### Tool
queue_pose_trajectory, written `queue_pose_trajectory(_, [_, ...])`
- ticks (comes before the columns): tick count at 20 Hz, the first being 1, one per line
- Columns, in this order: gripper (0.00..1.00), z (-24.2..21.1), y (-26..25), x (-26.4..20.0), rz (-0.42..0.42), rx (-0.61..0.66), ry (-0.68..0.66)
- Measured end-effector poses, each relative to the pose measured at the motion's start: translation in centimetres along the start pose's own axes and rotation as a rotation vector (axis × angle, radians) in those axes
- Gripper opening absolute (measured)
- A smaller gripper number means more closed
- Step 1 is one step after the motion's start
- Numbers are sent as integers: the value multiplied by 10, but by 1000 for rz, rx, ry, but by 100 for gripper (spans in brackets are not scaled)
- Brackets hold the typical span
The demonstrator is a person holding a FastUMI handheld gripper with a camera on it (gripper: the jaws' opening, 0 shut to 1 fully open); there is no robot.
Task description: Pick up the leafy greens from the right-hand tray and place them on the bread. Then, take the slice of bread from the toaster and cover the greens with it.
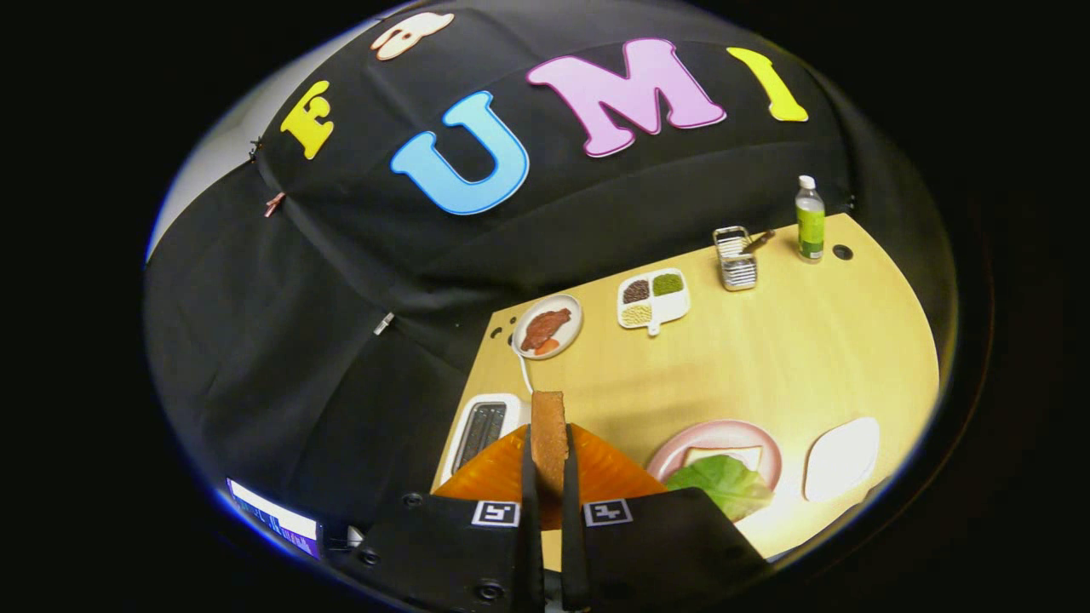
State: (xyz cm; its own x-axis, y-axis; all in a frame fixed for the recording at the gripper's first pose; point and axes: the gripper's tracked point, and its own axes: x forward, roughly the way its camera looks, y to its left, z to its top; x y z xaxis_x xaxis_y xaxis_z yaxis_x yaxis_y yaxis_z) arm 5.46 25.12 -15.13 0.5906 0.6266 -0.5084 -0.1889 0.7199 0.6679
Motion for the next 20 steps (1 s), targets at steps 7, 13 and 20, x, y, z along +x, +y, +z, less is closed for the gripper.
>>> queue_pose_trajectory(7, [13, -48, -96, 10, -85, 72, 52])
queue_pose_trajectory(13, [13, -80, -132, 46, -94, 137, 77])
queue_pose_trajectory(20, [13, -106, -176, 80, -150, 282, 103])
